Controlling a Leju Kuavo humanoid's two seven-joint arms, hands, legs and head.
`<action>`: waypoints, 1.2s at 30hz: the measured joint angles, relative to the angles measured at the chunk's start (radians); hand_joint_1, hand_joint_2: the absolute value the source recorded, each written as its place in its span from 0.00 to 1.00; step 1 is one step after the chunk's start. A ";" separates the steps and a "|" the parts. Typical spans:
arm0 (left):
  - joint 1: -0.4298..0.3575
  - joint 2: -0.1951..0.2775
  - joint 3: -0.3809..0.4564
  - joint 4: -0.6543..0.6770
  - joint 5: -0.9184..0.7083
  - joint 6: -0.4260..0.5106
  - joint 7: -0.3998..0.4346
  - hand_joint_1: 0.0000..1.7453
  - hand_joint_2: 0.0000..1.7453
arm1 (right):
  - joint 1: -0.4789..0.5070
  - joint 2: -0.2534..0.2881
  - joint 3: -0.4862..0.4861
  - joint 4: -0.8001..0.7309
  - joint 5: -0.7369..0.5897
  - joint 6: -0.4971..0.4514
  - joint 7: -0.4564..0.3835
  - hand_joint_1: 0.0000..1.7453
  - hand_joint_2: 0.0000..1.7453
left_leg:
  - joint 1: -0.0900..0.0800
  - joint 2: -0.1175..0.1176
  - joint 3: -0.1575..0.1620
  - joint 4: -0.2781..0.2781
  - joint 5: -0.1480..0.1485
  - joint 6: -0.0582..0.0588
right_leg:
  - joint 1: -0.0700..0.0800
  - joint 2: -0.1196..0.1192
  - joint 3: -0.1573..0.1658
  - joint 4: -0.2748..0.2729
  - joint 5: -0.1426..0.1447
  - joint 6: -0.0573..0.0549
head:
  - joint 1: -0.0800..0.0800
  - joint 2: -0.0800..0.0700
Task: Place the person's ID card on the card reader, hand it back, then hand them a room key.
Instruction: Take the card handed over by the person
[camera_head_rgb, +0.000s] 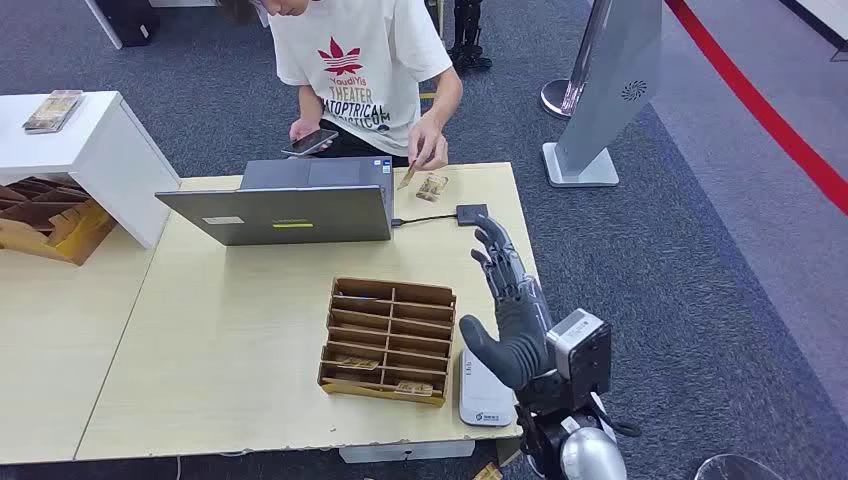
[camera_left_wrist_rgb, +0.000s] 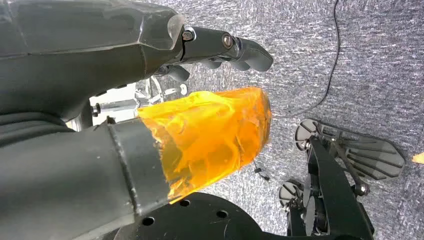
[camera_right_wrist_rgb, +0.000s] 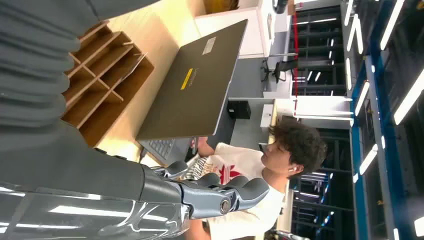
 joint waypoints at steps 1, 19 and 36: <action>0.000 0.000 0.000 0.000 -0.001 0.001 0.000 0.00 0.00 | -0.004 -0.001 0.003 0.000 0.011 -0.005 0.000 0.00 1.00 | 0.000 0.000 0.000 0.000 0.000 0.000 | 0.000 0.000 0.000 0.000 0.000 0.000 | 0.000 0.000; -0.006 -0.002 0.004 0.000 -0.089 0.004 0.033 0.00 0.00 | -0.152 -0.012 0.086 0.064 0.593 -0.230 0.073 0.00 1.00 | 0.000 0.000 0.000 0.000 0.000 0.000 | 0.000 0.000 0.000 0.000 0.000 0.000 | 0.000 0.000; -0.010 -0.002 0.004 0.000 -0.130 -0.018 0.046 0.00 0.00 | -0.267 -0.009 0.118 0.204 0.790 -0.264 0.124 0.00 1.00 | 0.000 0.000 0.000 0.000 0.000 -0.001 | 0.000 0.000 0.000 0.000 0.000 0.000 | 0.000 0.000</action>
